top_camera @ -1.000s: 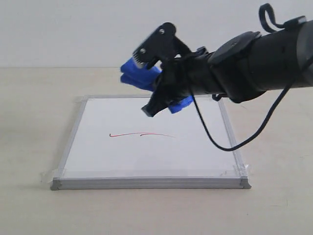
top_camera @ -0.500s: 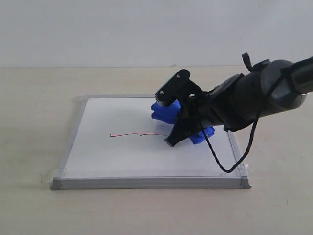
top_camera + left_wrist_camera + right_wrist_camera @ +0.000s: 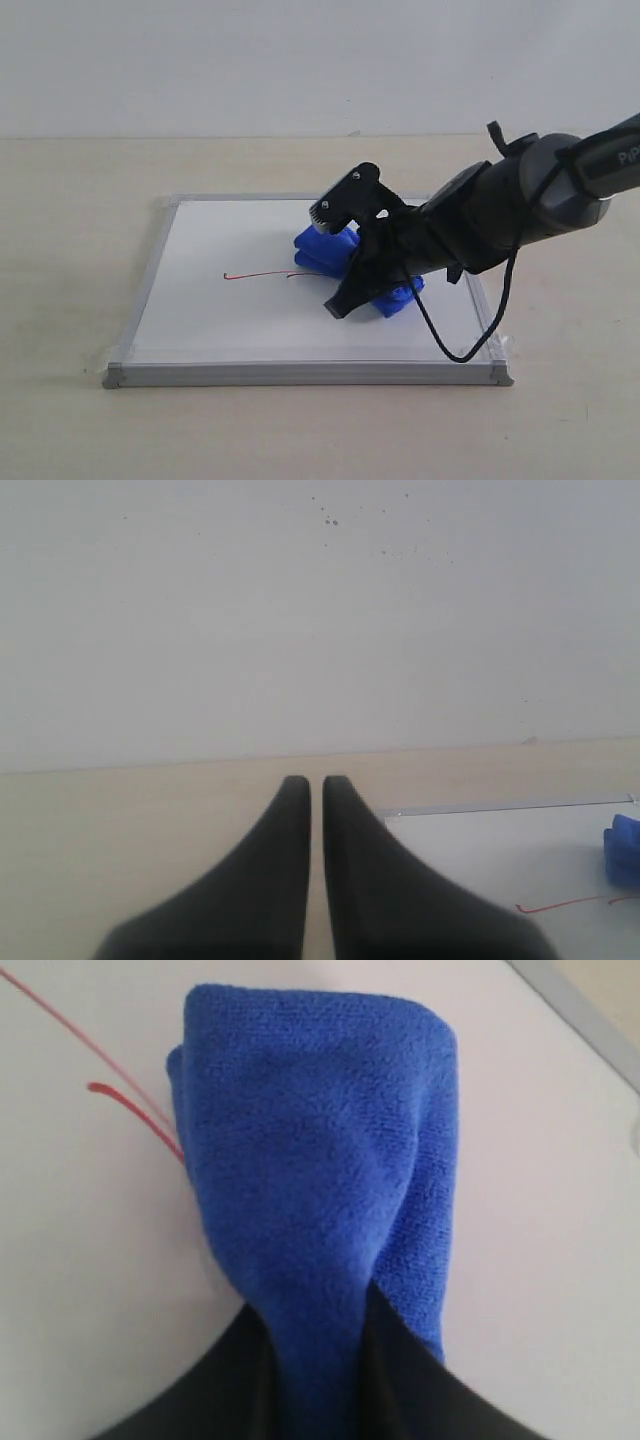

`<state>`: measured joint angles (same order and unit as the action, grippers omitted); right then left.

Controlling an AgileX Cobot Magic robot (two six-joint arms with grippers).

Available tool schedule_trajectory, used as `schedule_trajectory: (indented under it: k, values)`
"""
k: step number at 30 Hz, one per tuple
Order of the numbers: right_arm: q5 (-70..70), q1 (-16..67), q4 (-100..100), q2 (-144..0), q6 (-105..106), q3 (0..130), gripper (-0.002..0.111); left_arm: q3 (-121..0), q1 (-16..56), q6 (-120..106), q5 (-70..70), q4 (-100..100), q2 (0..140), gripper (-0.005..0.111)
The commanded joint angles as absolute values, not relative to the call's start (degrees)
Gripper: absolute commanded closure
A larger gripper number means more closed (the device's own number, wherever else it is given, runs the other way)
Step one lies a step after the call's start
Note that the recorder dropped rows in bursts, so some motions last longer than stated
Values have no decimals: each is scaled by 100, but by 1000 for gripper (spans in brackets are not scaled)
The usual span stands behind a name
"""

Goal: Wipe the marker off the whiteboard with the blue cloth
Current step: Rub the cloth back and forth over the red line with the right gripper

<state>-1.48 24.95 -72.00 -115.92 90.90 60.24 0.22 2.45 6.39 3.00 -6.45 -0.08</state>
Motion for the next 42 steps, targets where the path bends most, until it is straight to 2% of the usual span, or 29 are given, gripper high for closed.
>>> schedule_trajectory:
  k: [1, 4, 6, 8, 14, 17, 23, 32, 38, 42]
  values:
    - [-1944, 2513, -7265, -11723, 8908, 6007, 108, 0, 265, 646, 298, -651, 0, 102]
    - [-2957, 2557, -7265, -11723, 8850, 6069, 108, 0, 265, 646, 298, -651, 0, 102]
    - [-3165, 2653, -7249, -11723, 8890, 6070, 108, 0, 265, 646, 298, -651, 0, 102]
    - [-2789, 2778, -7249, -11723, 8903, 6070, 108, 0, 265, 646, 298, -651, 0, 102]
    - [-353, 2875, -7249, -11723, 8902, 6137, 108, 0, 265, 646, 298, -651, 0, 102]
    - [73, 2736, -7249, -11723, 8944, 6351, 108, 0, 265, 646, 298, -651, 0, 102]
    - [-338, 2242, -7249, -11733, 8817, 6920, 108, 0, 265, 646, 298, -651, 0, 102]
    - [-656, 2173, -7249, -12229, 8778, 7160, 108, 0, 265, 646, 298, -651, 0, 102]
    - [-1923, 2268, -7221, -12442, 8582, 7139, 108, 0, 265, 646, 298, -651, 0, 102]
    - [-2677, 2619, -7207, -12527, 8469, 7139, 108, 0, 265, 646, 298, -651, 0, 102]
